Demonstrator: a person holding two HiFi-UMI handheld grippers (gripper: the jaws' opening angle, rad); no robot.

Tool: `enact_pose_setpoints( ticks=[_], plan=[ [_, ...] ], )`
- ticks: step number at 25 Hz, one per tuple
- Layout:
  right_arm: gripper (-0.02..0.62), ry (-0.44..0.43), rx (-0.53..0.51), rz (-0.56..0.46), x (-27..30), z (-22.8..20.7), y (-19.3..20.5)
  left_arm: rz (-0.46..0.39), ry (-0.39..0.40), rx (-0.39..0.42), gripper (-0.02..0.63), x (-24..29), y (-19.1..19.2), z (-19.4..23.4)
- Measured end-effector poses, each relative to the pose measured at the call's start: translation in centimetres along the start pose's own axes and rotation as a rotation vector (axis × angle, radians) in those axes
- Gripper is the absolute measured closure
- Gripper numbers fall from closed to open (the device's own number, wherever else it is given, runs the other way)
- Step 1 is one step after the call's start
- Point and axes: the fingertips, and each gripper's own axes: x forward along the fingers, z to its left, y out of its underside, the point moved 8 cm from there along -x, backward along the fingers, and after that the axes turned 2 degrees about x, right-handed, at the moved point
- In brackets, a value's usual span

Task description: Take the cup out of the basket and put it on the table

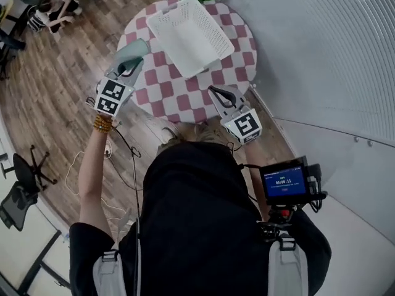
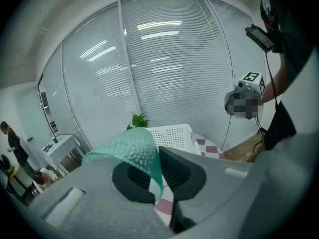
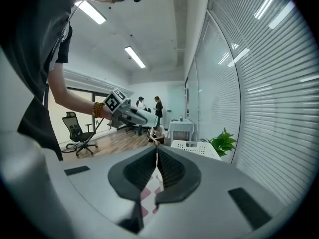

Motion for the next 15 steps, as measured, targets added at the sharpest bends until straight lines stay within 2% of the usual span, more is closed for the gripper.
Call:
enact_pose_setpoints(
  ticks=[6,15],
  plan=[
    [0.584,-0.052,-0.043,0.027,3.3,5.4,-1.8,-0.063,-0.053,-0.032,0.583,-4.8,4.6,-0.1],
    [0.584,-0.112,-0.056,0.041,4.6,6.9,-3.0,-0.096,-0.088,-0.065,0.583,-7.2,5.4,-2.0]
  ],
)
